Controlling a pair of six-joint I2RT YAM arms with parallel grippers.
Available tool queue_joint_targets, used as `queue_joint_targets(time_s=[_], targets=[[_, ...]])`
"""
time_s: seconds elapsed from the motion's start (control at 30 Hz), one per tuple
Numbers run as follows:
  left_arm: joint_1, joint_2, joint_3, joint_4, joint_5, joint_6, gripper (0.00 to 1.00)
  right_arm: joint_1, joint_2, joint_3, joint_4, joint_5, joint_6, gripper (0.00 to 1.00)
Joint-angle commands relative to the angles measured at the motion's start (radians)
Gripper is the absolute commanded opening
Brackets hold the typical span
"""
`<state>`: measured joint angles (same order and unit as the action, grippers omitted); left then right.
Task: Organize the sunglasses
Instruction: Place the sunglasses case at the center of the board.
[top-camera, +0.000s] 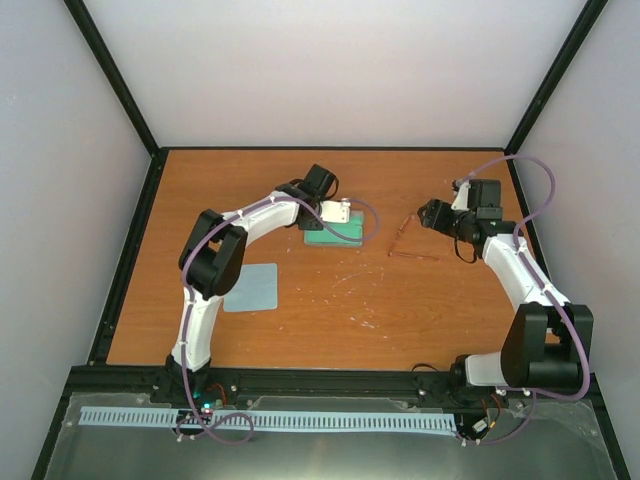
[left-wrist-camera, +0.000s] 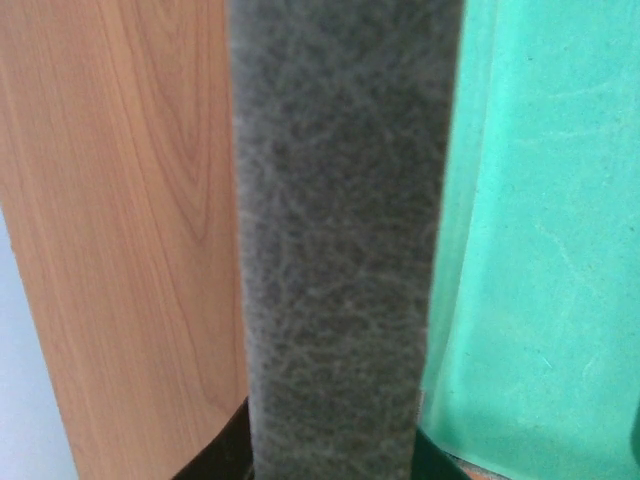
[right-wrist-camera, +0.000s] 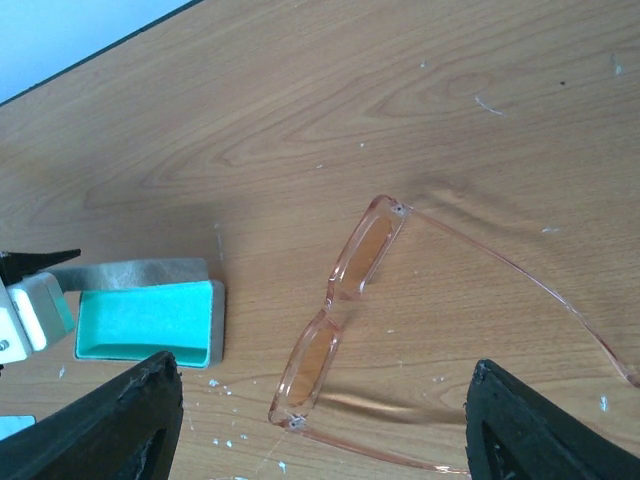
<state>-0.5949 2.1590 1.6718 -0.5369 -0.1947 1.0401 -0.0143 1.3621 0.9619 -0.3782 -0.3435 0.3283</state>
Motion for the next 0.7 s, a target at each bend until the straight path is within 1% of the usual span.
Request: queue_joint_targets(time_s=[0.0, 0.07, 0.17, 0.27, 0.33, 0.37, 0.43, 0.53, 0.6, 0.67], targets=[[0.003, 0.01, 0.02, 0.119, -0.033, 0.054, 0.03, 0.004, -0.027, -0.016, 0.009, 0.016, -0.015, 0.75], [0.003, 0.022, 0.019, 0.132, -0.024, 0.062, 0.05, 0.004, -0.027, -0.018, 0.011, 0.015, -0.017, 0.75], [0.003, 0.042, 0.029, 0.146, -0.029, 0.066, 0.12, 0.004, -0.024, -0.02, 0.012, 0.008, -0.018, 0.76], [0.003, 0.044, 0.036, 0.152, -0.033, 0.062, 0.22, 0.004, -0.023, -0.024, 0.012, 0.005, -0.02, 0.76], [0.003, 0.037, 0.029, 0.163, -0.036, 0.058, 0.33, 0.004, -0.024, -0.027, 0.013, 0.004, -0.023, 0.76], [0.003, 0.03, 0.023, 0.17, -0.039, 0.056, 0.34, 0.004, -0.023, -0.029, 0.012, 0.003, -0.027, 0.75], [0.003, 0.021, 0.008, 0.187, -0.042, 0.05, 0.43, 0.004, -0.022, -0.033, 0.016, 0.001, -0.028, 0.75], [0.003, 0.007, -0.009, 0.201, -0.06, 0.039, 0.47, 0.004, -0.022, -0.034, 0.018, 0.0, -0.031, 0.75], [0.003, -0.005, -0.012, 0.202, -0.061, 0.021, 0.59, 0.004, -0.024, -0.034, 0.014, -0.002, -0.031, 0.75], [0.003, -0.024, -0.011, 0.195, -0.053, -0.005, 0.68, 0.004, -0.031, -0.032, 0.011, -0.005, -0.035, 0.75]])
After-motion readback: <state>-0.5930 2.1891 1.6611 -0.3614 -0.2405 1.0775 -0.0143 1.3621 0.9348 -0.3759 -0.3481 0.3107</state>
